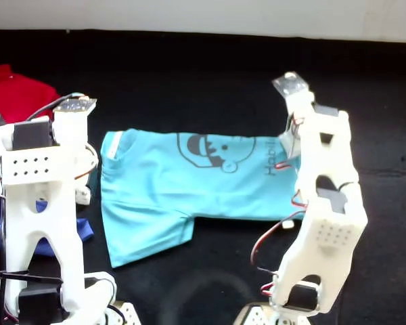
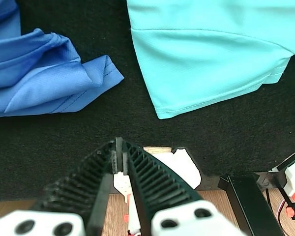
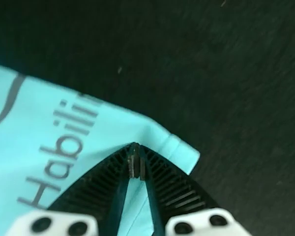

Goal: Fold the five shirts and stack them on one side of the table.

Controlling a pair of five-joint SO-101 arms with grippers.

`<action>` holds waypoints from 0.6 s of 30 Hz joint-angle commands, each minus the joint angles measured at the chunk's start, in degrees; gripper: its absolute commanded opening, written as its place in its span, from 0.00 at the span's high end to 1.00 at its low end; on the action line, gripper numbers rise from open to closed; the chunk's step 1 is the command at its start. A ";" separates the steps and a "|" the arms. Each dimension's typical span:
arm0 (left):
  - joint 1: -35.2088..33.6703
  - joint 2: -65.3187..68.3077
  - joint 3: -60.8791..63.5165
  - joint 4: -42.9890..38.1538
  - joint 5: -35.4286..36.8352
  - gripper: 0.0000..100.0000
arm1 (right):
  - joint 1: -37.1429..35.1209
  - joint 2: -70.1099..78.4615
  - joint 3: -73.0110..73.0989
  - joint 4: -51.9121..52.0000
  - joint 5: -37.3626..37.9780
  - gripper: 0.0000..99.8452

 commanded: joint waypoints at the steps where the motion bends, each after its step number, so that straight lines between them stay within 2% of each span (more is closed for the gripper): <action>1: -3.65 -1.98 -3.47 0.53 0.62 0.99 | -0.04 -0.48 -7.52 2.51 -0.53 0.99; 6: -13.85 -5.32 -7.87 0.53 0.53 0.99 | -3.30 -4.26 -17.71 23.34 -0.53 0.99; 12: -27.12 -7.60 -10.24 0.53 0.53 0.99 | -12.26 -6.29 -24.31 44.44 -0.18 0.99; 15: -33.10 -7.60 -9.89 0.44 0.26 0.99 | -17.36 -8.31 -23.16 45.85 -0.53 0.99; 18: -36.26 -7.60 -9.89 0.44 0.26 0.99 | -24.13 -13.41 -16.66 45.85 -0.70 0.99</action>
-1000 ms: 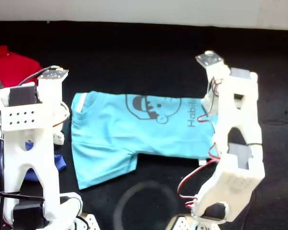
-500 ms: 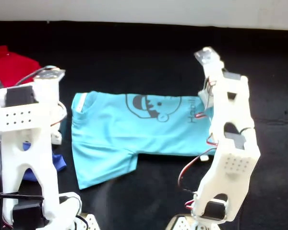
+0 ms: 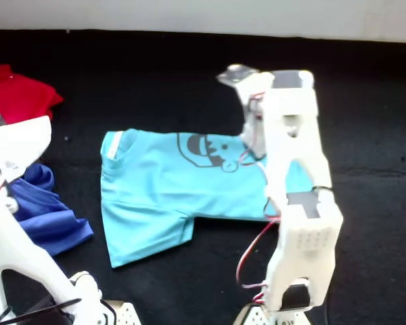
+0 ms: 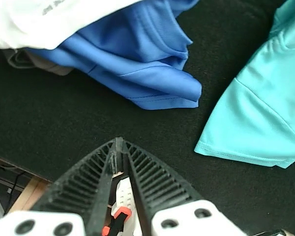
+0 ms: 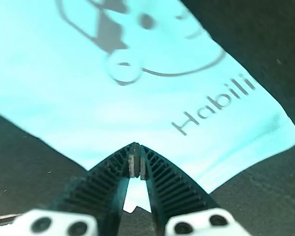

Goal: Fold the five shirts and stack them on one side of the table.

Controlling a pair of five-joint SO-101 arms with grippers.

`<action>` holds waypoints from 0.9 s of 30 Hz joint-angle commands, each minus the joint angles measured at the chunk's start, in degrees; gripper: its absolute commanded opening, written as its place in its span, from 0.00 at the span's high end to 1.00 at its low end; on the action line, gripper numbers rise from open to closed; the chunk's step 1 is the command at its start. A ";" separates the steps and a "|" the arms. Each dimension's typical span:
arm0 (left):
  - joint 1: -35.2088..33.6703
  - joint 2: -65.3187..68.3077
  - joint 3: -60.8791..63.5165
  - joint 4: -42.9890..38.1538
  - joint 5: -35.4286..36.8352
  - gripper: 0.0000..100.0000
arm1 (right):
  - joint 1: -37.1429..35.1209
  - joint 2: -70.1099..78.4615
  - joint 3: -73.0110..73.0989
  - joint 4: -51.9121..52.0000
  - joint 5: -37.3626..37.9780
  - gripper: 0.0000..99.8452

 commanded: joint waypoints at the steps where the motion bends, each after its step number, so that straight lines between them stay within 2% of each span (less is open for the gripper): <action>1: -3.38 -1.36 -1.80 0.44 0.26 0.99 | -9.01 -9.45 6.37 1.27 -1.41 0.99; 7: -5.23 -1.27 -1.71 -2.29 0.26 0.99 | -26.77 -22.99 27.30 -2.95 -6.33 0.99; 13: -5.05 -1.27 -1.71 -2.29 0.26 0.99 | -40.48 -25.01 40.92 -13.67 -10.64 0.77; 15: -5.05 -1.27 -1.71 -2.02 0.26 0.99 | -44.26 -23.78 42.86 -16.57 -10.64 0.76; 21: -4.97 -1.27 -1.71 -1.93 0.26 0.99 | -51.38 -17.89 43.38 -22.55 -10.64 0.76; 27: -4.97 -1.27 -1.71 -1.93 0.26 0.99 | -54.81 -12.26 43.38 -28.35 -10.73 0.76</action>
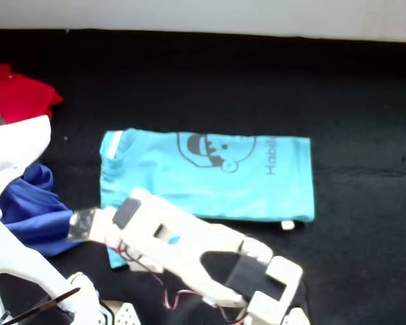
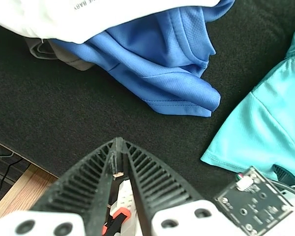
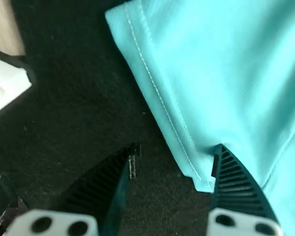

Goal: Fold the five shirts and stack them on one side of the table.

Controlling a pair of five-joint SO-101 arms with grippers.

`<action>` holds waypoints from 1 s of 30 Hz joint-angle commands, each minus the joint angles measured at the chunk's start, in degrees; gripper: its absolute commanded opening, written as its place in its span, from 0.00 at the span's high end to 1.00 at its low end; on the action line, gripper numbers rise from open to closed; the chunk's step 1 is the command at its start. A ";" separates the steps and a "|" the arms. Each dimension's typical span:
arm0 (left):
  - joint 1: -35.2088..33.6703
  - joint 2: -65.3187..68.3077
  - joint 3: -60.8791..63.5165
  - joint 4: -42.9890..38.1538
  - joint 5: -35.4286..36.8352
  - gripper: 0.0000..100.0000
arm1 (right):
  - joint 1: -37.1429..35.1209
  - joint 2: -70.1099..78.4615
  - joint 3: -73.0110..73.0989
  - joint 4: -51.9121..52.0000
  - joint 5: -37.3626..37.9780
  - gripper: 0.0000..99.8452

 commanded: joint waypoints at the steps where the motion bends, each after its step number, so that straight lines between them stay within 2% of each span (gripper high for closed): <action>1: -0.13 -1.27 -1.71 -0.53 0.26 0.99 | -1.19 1.98 0.13 -4.35 -0.79 0.76; 7: -0.40 -1.36 -1.71 -0.53 0.18 0.99 | -0.04 7.78 0.13 -10.24 -0.70 0.79; 12: -0.40 -1.36 -1.71 -0.53 0.18 0.99 | 0.13 9.63 0.13 -11.03 -0.53 0.99; 13: -0.40 -1.36 -1.71 -0.53 0.18 0.99 | 0.13 9.36 0.13 -11.03 -0.70 1.00; 18: -0.04 -1.36 -1.71 -0.53 0.18 0.99 | 2.42 7.25 0.04 -10.95 -0.70 0.99; 30: 0.04 -1.36 -1.71 -0.53 0.18 0.99 | 14.02 -3.38 -3.12 -10.68 -0.62 0.99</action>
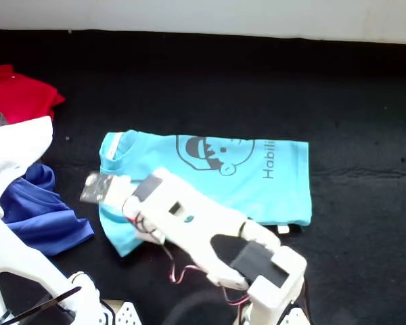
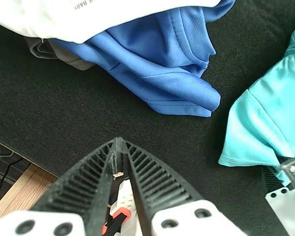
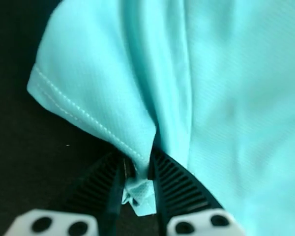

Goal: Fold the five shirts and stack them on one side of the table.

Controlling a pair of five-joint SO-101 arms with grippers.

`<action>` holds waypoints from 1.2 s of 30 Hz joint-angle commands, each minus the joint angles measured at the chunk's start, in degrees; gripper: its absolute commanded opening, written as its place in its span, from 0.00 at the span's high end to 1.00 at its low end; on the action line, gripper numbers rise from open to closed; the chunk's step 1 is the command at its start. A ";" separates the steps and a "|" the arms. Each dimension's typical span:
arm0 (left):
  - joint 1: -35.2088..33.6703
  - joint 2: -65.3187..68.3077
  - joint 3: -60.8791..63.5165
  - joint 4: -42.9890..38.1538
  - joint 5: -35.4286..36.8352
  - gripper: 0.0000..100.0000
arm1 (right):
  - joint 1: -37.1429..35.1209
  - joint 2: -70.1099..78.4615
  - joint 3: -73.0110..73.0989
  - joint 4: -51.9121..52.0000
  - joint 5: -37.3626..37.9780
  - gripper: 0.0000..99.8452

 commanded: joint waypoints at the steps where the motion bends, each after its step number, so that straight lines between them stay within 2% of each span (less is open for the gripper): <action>1: -0.04 -1.36 -1.71 -0.53 0.18 0.99 | 4.26 -3.30 -4.70 -0.13 -0.09 0.99; 6: -0.04 -1.36 -1.71 -0.53 0.18 0.99 | 8.57 -1.63 -12.70 0.57 -0.09 0.99; 14: -0.04 -1.36 -1.71 -0.53 0.18 0.99 | 13.41 9.71 -23.08 2.77 0.00 0.99; 17: -0.04 -1.36 -1.71 -0.53 0.18 0.99 | 14.64 14.81 -28.18 6.37 -0.09 0.96; 22: -0.04 -1.36 -1.71 -0.53 0.18 0.99 | 16.22 21.58 -38.02 14.64 -0.18 0.80; 29: -0.04 -1.36 -1.63 -0.53 0.18 0.99 | 19.74 28.35 -50.68 22.99 -0.97 0.79; 36: -0.04 -1.45 0.84 -0.53 0.18 0.99 | 19.21 29.23 -64.84 32.84 -4.84 0.79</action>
